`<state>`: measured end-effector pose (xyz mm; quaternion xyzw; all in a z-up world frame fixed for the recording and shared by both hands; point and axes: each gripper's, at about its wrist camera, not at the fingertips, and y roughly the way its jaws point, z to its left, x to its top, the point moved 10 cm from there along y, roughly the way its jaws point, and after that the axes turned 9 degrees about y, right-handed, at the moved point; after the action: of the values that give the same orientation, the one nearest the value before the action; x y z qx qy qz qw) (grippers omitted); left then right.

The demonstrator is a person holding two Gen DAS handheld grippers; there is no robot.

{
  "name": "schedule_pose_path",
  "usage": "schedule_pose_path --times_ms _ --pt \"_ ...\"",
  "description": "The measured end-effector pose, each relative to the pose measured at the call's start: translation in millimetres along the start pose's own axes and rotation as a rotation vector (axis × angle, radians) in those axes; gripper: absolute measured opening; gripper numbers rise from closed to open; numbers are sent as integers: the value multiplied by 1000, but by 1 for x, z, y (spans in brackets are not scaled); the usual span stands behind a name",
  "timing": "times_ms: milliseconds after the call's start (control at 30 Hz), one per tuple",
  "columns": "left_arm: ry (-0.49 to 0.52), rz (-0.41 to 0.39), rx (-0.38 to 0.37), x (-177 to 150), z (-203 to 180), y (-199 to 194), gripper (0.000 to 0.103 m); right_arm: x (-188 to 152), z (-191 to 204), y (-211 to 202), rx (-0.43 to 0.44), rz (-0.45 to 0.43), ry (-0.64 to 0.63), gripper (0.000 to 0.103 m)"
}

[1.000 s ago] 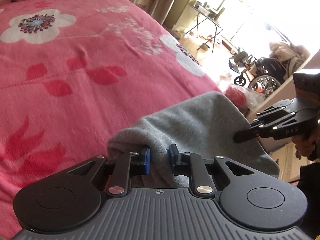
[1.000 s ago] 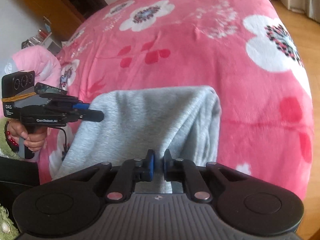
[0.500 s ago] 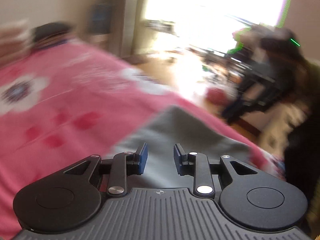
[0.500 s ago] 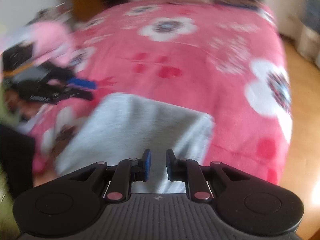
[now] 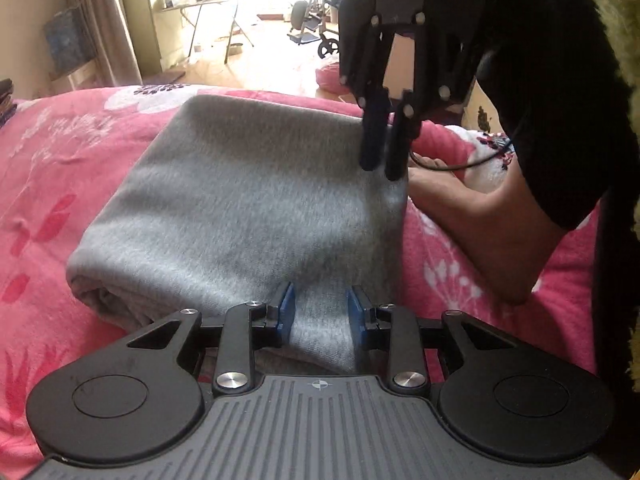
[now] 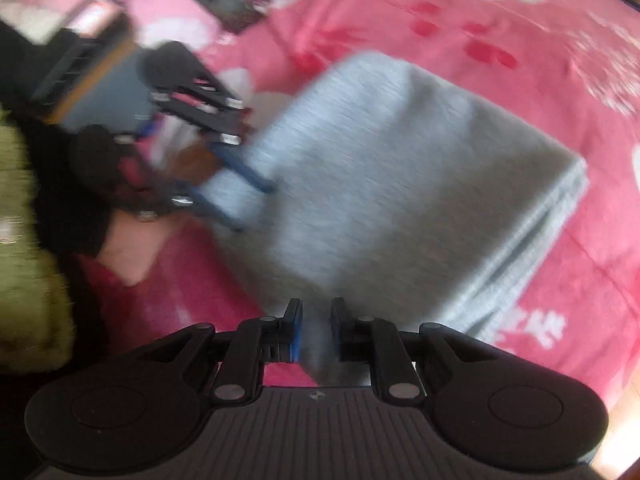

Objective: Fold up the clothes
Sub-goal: 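Press the right gripper tips onto the folded sweatpants to flatten them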

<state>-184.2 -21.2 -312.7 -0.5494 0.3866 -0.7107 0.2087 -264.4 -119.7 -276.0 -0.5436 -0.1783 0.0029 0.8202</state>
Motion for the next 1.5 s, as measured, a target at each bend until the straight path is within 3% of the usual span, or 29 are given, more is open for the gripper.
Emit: schedule_pose_path --times_ms 100,167,300,400,500,600,767,900,967,1033,1133,1233,1300,1400,1500 --pt "20 0 -5 2 -5 4 33 -18 -9 25 -72 91 -45 14" --pt "33 7 7 3 -9 4 39 -26 -14 37 -71 106 -36 13" --pt "51 5 24 0 -12 4 41 -21 -10 19 -74 136 -63 14" --pt "35 -1 19 1 -12 4 42 -7 -4 -3 -109 111 -143 14" --pt "10 -10 12 4 -11 5 42 -8 -19 13 -248 146 -202 14" --pt "-8 -10 11 5 -10 5 44 -14 -25 21 -282 181 -237 14" --pt "-18 -18 10 3 -11 4 45 27 -23 -15 -387 90 -307 14" --pt "-32 -21 13 4 -12 5 46 60 -49 -10 -461 -43 -234 15" --pt "-39 -22 15 4 -12 5 47 55 -72 15 -513 -15 -207 15" --pt "-44 -17 18 5 -13 5 47 50 -75 27 -534 14 -259 15" --pt "-20 -18 29 4 -16 4 48 78 -46 6 -530 -48 -333 15" --pt "-4 -18 37 4 -19 4 49 115 -8 -9 -412 -188 -364 15" --pt "1 -19 38 4 -20 3 49 130 7 1 -342 -222 -394 15" --pt "0 -19 38 3 -21 3 49 135 0 49 -286 -188 -350 16" --pt "-4 -22 31 3 -19 3 49 126 -14 79 -303 -118 -374 16"
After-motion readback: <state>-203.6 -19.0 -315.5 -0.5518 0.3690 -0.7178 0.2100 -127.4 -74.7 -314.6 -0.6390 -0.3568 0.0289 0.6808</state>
